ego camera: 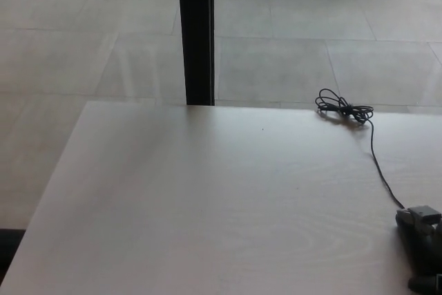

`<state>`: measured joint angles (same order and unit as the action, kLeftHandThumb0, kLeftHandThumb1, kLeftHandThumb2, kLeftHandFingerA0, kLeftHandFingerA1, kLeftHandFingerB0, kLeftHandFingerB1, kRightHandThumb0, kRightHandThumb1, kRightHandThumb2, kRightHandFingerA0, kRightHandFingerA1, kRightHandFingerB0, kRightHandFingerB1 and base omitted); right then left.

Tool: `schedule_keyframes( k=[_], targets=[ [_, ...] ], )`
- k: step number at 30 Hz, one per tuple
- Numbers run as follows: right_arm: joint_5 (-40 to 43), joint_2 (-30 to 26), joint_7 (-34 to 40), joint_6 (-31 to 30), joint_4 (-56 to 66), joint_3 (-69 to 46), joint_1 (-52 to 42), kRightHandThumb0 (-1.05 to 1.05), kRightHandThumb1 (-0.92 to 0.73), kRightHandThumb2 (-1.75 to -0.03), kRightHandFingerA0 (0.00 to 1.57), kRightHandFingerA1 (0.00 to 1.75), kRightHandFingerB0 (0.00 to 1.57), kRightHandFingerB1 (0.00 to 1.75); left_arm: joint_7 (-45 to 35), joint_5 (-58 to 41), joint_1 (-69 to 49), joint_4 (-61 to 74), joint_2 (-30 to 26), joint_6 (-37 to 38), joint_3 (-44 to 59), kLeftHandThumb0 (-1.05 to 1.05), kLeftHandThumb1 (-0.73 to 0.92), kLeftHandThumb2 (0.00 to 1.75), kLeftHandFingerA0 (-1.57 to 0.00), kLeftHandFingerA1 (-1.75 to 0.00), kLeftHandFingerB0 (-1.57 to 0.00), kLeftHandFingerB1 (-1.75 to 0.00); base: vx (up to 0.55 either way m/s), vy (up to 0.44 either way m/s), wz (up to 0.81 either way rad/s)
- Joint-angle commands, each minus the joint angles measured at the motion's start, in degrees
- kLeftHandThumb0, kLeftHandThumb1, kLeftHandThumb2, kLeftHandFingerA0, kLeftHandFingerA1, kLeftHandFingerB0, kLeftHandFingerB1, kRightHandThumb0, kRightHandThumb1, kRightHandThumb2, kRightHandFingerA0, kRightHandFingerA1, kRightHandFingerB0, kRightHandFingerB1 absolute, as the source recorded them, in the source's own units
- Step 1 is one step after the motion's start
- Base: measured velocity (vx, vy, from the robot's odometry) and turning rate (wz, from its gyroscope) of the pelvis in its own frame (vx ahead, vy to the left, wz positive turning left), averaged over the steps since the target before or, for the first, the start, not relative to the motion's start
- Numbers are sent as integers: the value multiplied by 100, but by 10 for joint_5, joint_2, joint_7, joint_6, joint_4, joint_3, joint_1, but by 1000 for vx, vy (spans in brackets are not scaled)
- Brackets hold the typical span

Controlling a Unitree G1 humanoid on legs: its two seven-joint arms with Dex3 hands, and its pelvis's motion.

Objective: The robot uses its right fingers to click on the left button of the black mouse placed on the table.

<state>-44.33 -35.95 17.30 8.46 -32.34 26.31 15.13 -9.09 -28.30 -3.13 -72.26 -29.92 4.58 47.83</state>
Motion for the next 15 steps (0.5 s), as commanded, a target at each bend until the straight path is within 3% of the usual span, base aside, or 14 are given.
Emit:
schedule_keyframes(
  k=[1,2,3,4,5,6,7,8,9,11,12,14,15],
  targets=[
    [-8,7,-33,6,-45,21,-31,-64,-69,-62,63,113,57,39,-3,-2,-2,4,-15,14,-6,-90,92,78,-50,-62,-38,-47,0,0,0],
    [-9,7,-30,6,-46,22,-31,-65,-68,-62,66,108,58,40,-4,-3,-2,3,-15,13,-6,-90,92,78,-49,-62,-37,-46,0,0,0],
    [-9,7,-19,14,-51,22,-31,-65,-65,-62,64,130,59,41,-6,-4,-3,3,-16,14,-6,-89,92,81,-52,-61,-36,-43,0,0,0],
    [-8,8,-15,18,-53,21,-31,-65,-65,-62,64,130,59,41,-7,-5,-3,3,-16,14,-5,-89,92,81,-52,-61,-36,-43,0,0,0],
    [-19,0,-24,10,-47,26,-27,-68,-60,-99,71,116,49,55,-6,-7,-3,5,-18,8,-4,-85,79,118,-51,-68,-32,-54,0,0,0],
    [-18,-1,-23,12,-46,25,-26,-68,-60,-99,71,116,49,55,-6,-8,-2,5,-18,7,-4,-85,79,118,-51,-68,-32,-54,0,0,0],
    [-15,-3,-30,8,-42,22,-23,-68,-59,-99,71,114,48,55,-1,-5,-3,6,-17,14,-6,-95,83,92,-57,-67,-33,-48,0,0,0],
    [-15,-3,-29,8,-42,22,-23,-68,-59,-99,71,114,48,55,-1,-5,-3,6,-17,14,-6,-95,83,92,-57,-67,-33,-48,0,0,0],
    [-12,-8,-23,18,-42,18,-13,-69,-70,-66,69,148,58,41,-5,-13,-2,4,-18,9,1,-90,92,77,-51,-65,-37,-47,0,0,0],
    [-10,-9,-19,23,-43,16,-9,-69,-70,-66,69,148,58,41,-6,-15,-1,3,-19,7,4,-90,92,77,-51,-65,-37,-47,0,0,0],
    [-5,-17,-43,13,-16,7,-5,-69,-69,-65,73,135,55,41,-6,-13,-1,3,-19,9,3,-90,92,79,-53,-64,-36,-45,0,0,0],
    [12,-18,-57,12,0,-8,5,-67,-69,-64,69,142,55,41,-8,-7,-3,1,-19,14,-2,-90,92,80,-52,-62,-35,-43,0,0,0],
    [15,-16,-45,19,0,-16,9,-66,-67,-62,64,116,57,41,2,-5,-3,1,-18,14,-3,-90,92,79,-54,-62,-38,-44,0,0,0]
  ],
)
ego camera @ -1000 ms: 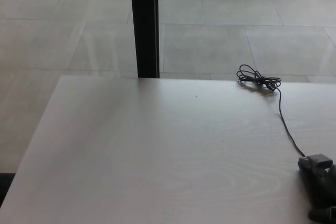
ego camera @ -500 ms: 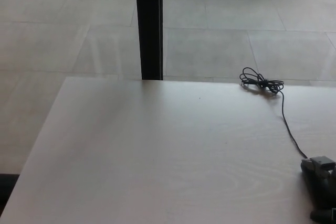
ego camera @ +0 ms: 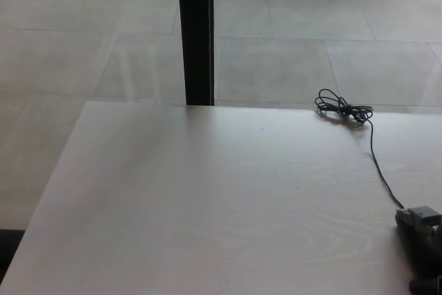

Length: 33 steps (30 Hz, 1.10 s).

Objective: The robot uses its right fingers to click on the left button of the black mouse placed on the table.

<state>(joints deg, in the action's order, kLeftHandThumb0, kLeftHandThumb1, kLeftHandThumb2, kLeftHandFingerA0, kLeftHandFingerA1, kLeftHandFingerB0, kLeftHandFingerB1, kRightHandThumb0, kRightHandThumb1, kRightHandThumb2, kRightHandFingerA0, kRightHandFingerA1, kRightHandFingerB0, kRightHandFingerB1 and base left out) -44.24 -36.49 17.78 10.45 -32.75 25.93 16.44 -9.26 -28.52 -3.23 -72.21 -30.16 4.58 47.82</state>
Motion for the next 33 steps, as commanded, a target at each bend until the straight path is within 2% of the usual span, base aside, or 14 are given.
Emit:
schedule_keyframes(
  k=[1,5,6,7,8,11,12,13,23,24,27,28,29,33],
  targets=[
    [28,-8,-70,-13,20,-26,-3,-68,-59,-98,71,102,47,55,0,-7,-3,3,-15,12,0,-91,92,76,-49,-62,-37,-47,0,0,0],
    [57,-1,-99,-24,56,-62,9,-65,-71,-62,58,126,50,36,0,-3,-6,2,-14,17,-3,-92,92,77,-49,-63,-38,-47,0,0,0],
    [95,3,-116,-16,70,-90,24,-68,-71,-62,54,64,45,34,-2,-4,-7,1,-13,18,-3,-87,77,117,-48,-67,-34,-55,0,0,0],
    [108,5,-123,-14,78,-105,34,-73,-71,-65,51,132,43,34,-3,-5,-7,0,-13,18,-2,-91,92,79,-53,-62,-38,-45,0,0,0],
    [102,4,-123,-16,81,-110,40,-73,-71,-65,51,132,43,34,-3,-8,-6,1,-13,15,0,-91,92,79,-53,-62,-38,-45,0,0,0],
    [132,14,-165,-51,111,-146,53,-79,-74,-63,42,51,38,33,-6,-7,-8,1,-13,16,-1,-91,92,77,-49,-61,-37,-46,0,0,0],
    [144,15,-178,-70,125,-163,64,-83,-61,-102,21,48,31,47,-8,-11,-9,0,-13,13,3,-88,76,116,-48,-66,-34,-55,0,0,0],
    [158,13,-197,-89,142,-182,75,-88,-63,-103,26,50,29,45,-7,-13,-9,0,-13,13,6,-95,92,79,-51,-61,-35,-45,0,0,0],
    [152,-6,-217,-112,170,-236,81,-91,-66,-108,32,58,29,46,-11,-15,-12,-1,-14,9,9,-92,92,77,-50,-62,-37,-47,0,0,0],
    [152,-6,-217,-113,180,-242,75,-86,-79,-64,31,52,37,34,-14,-11,-14,-1,-14,14,5,-94,92,77,-50,-62,-37,-47,0,0,0],
    [159,-6,-218,-111,186,-253,71,-86,-64,-105,37,61,28,45,-15,-14,-14,-1,-14,13,7,-89,78,116,-49,-67,-32,-55,0,0,0],
    [159,-9,-223,-114,194,-258,69,-85,-78,-64,35,53,39,33,-15,-14,-13,-2,-13,14,6,-89,78,117,-51,-68,-33,-55,0,0,0],
    [159,-12,-226,-123,204,-265,65,-84,-79,-64,30,54,38,33,-16,-15,-14,-1,-12,17,6,-92,92,77,-51,-64,-37,-47,0,0,0],
    [161,-18,-225,-129,227,-284,54,-89,-67,-74,34,61,37,37,-11,-13,-14,-4,-13,19,4,-95,92,78,-53,-63,-38,-48,0,0,0]
  ],
)
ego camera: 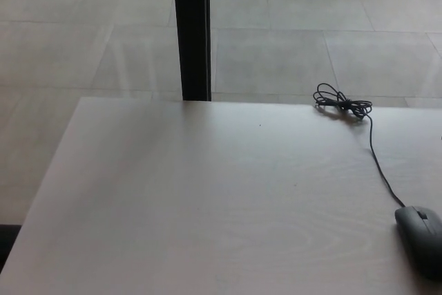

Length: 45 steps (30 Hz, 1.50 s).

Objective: The robot uses its right fingers to click on the left button of the black mouse placed on the table.

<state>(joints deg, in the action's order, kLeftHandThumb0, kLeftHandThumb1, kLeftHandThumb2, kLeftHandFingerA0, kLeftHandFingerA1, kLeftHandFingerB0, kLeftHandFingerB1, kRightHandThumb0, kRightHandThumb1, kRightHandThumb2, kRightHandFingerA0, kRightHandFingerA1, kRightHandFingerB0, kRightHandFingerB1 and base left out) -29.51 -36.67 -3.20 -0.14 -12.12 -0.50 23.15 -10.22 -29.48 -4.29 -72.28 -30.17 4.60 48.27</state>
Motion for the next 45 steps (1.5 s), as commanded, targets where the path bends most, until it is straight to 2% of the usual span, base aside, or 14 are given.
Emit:
schedule_keyframes(
  k=[1,6,14,25,28,29,30,35,37,38,39,42,43,45],
  targets=[
    [29,-22,-18,-38,51,-54,-31,-82,-76,-64,39,58,42,33,0,-5,-5,0,-12,18,-1,-98,81,92,-55,-66,-33,-49,0,0,0],
    [66,-26,-21,-68,65,-134,-62,-78,-60,-101,66,70,32,48,3,2,-4,-2,-10,23,-8,-96,83,93,-52,-65,-34,-49,0,0,0],
    [225,31,-10,-102,27,-375,-140,-81,-76,-63,86,76,40,41,-3,-9,-3,-2,-3,17,-1,-91,92,77,-51,-64,-37,-48,0,0,0],
    [308,163,65,-168,9,-556,-193,-78,-64,-99,86,91,24,53,0,-7,-5,-2,1,16,-2,-91,92,79,-55,-63,-37,-44,0,0,0],
    [308,201,114,-206,4,-588,-175,-76,-87,-66,89,80,46,49,3,0,-5,-5,-1,18,-8,-98,82,93,-58,-66,-34,-48,0,0,0],
    [320,214,122,-200,-11,-599,-173,-58,-66,-111,51,65,17,51,1,-3,-4,-6,-1,16,-6,-94,92,81,-58,-64,-35,-45,0,0,0],
    [346,238,133,-189,-40,-623,-169,-69,-91,-67,49,46,29,43,-1,-7,-1,-7,0,14,-3,-93,92,80,-57,-63,-36,-45,0,0,0],
    [362,272,137,-204,-55,-649,-170,-69,-69,-102,53,62,27,53,-3,-1,-3,-3,-1,16,-9,-93,92,76,-52,-60,-35,-44,0,0,0],
    [359,281,132,-169,-72,-644,-176,-67,-85,-65,58,50,26,38,-4,-2,-4,-2,0,17,-8,-90,78,117,-52,-67,-33,-54,0,0,0],
    [359,288,124,-157,-80,-641,-182,-67,-85,-65,57,48,22,35,-4,-7,-3,-2,0,13,-4,-93,92,76,-53,-62,-36,-43,0,0,0],
    [364,290,119,-157,-89,-641,-183,-68,-67,-100,38,57,15,46,-5,-9,-3,-2,0,12,-2,-91,92,77,-52,-62,-35,-43,0,0,0],
    [370,299,88,-127,-115,-626,-200,-63,-83,-65,48,49,26,33,1,-4,-2,-2,-2,16,-6,-88,78,116,-49,-67,-31,-54,0,0,0],
    [370,303,80,-125,-118,-616,-209,-66,-66,-98,46,59,21,47,-2,-7,-2,-1,-3,18,-3,-91,92,77,-52,-63,-35,-44,0,0,0],
    [380,305,78,-120,-129,-612,-214,-66,-65,-95,48,59,20,46,1,-1,-3,-7,-7,19,-7,-90,76,116,-51,-67,-33,-54,0,0,0]
  ],
)
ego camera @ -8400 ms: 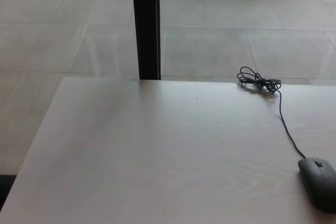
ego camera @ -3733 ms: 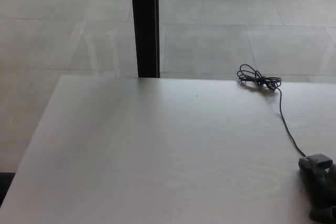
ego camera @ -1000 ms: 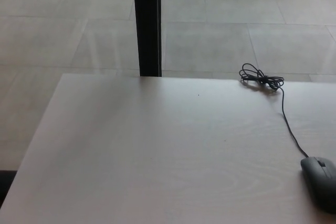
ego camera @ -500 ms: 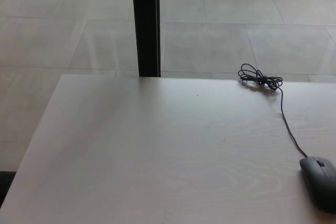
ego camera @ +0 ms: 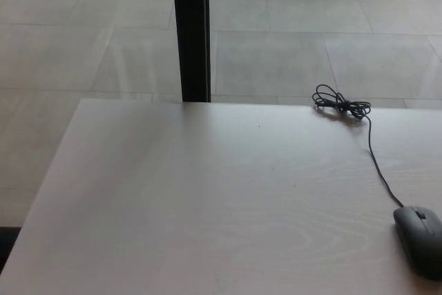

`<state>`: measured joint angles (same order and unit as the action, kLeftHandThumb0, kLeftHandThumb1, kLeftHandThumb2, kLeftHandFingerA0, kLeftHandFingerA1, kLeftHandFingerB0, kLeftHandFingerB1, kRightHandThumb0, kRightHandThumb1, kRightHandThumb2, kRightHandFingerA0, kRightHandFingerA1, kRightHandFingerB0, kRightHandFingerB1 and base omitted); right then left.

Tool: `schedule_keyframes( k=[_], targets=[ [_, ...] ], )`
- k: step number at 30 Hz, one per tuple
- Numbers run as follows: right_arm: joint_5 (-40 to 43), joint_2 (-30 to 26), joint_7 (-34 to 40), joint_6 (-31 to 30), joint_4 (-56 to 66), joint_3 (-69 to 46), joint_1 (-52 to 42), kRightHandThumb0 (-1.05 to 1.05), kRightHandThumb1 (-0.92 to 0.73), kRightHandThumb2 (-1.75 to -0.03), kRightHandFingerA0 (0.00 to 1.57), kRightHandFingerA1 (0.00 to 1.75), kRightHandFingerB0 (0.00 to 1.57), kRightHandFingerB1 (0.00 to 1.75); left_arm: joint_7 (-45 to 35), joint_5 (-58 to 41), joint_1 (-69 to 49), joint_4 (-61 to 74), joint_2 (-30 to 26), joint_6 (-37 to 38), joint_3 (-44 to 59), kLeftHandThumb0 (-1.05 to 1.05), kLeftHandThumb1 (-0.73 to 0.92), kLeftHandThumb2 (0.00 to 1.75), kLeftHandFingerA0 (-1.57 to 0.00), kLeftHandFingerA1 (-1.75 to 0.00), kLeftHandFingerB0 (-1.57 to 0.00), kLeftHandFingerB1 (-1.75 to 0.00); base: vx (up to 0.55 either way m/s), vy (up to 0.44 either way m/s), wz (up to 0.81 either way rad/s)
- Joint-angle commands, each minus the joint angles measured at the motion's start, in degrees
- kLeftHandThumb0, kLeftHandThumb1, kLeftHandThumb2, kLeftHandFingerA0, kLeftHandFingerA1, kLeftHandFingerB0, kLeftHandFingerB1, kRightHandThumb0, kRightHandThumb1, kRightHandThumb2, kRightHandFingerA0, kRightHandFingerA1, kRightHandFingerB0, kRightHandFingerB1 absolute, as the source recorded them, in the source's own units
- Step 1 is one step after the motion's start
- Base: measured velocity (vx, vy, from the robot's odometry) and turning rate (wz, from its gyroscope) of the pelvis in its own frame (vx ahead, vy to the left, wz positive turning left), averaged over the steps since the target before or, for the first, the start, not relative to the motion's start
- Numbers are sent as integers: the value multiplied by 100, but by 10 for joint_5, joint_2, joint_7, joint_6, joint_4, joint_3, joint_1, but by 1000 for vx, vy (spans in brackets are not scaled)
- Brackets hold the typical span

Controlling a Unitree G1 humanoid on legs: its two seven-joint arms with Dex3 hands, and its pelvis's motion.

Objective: The robot uses its right fingers to click on the left button of the black mouse placed on the table.

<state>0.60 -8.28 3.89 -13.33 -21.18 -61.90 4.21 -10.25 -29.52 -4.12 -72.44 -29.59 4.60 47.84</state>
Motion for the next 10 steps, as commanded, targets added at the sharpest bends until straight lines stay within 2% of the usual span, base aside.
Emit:
schedule_keyframes(
  k=[1,6,7,8,9,10],
  targets=[
    [78,21,8,16,-48,9,-30,-60,-78,-63,57,48,30,32,-2,-4,-4,-4,-13,15,-1,-92,92,77,-51,-63,-33,-42,0,0,0],
    [95,19,8,33,-85,47,-40,-55,-72,-62,58,51,40,36,7,-7,-2,-1,-14,10,2,-90,92,75,-52,-61,-36,-44,0,0,0],
    [96,28,10,24,-60,56,-48,-57,-73,-62,59,53,40,35,14,1,-2,-1,-15,13,-5,-85,77,115,-53,-67,-33,-54,0,0,0],
    [102,27,11,22,-64,60,-48,-55,-73,-62,57,51,39,35,12,-2,-1,-1,-16,8,-3,-85,77,116,-52,-67,-32,-54,0,0,0],
    [107,26,1,24,-63,66,-52,-55,-75,-62,56,52,36,34,14,1,-2,-2,-15,10,-6,-90,92,79,-57,-59,-35,-43,0,0,0],
    [107,26,1,24,-63,66,-52,-55,-75,-62,56,52,36,34,14,1,-2,-2,-15,10,-6,-90,92,79,-57,-59,-35,-43,0,0,0]
  ],
)
